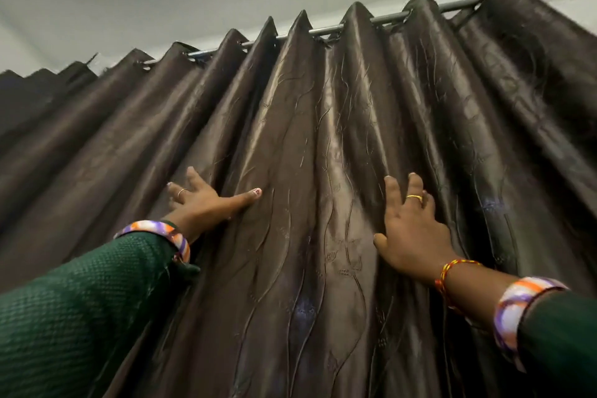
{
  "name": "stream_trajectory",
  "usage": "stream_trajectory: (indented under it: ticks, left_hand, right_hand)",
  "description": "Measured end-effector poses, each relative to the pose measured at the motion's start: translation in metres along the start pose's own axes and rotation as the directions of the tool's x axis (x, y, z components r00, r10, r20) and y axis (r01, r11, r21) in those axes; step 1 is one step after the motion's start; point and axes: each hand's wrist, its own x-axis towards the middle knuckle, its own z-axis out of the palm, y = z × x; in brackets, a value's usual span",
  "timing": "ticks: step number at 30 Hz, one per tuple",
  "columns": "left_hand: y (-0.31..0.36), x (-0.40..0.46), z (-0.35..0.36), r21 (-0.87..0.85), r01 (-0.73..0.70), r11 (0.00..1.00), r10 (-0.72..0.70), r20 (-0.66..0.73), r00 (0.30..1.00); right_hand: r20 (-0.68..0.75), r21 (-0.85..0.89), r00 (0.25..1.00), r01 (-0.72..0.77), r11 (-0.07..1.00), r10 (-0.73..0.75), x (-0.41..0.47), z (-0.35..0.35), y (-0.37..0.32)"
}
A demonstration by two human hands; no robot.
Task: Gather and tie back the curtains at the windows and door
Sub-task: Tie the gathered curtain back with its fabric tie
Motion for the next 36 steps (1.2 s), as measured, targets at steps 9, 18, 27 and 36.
stream_trajectory:
  ticks: [9, 18, 27, 36]
  left_hand:
    - [0.042, -0.024, 0.072, -0.048, -0.122, 0.991, 0.122, -0.007, 0.992]
    - [0.156, -0.109, 0.159, 0.346, -0.287, 0.893, 0.317, -0.030, 0.948]
    - [0.291, -0.206, 0.257, 0.077, -0.487, 0.870, 0.479, 0.109, 0.871]
    - [0.401, -0.294, 0.354, -0.285, -0.411, 0.866, 0.477, 0.225, 0.850]
  right_hand:
    - [0.068, -0.105, 0.992, -0.099, 0.990, 0.106, 0.005, -0.013, 0.062]
    - [-0.136, -0.304, 0.991, -0.026, 0.952, -0.016, 0.003, -0.066, 0.177]
    - [-0.133, -0.249, 0.988, -0.105, 0.963, 0.073, 0.012, -0.096, 0.335]
    - [-0.188, 0.216, 0.967, -0.128, 0.968, 0.170, 0.024, -0.125, 0.486]
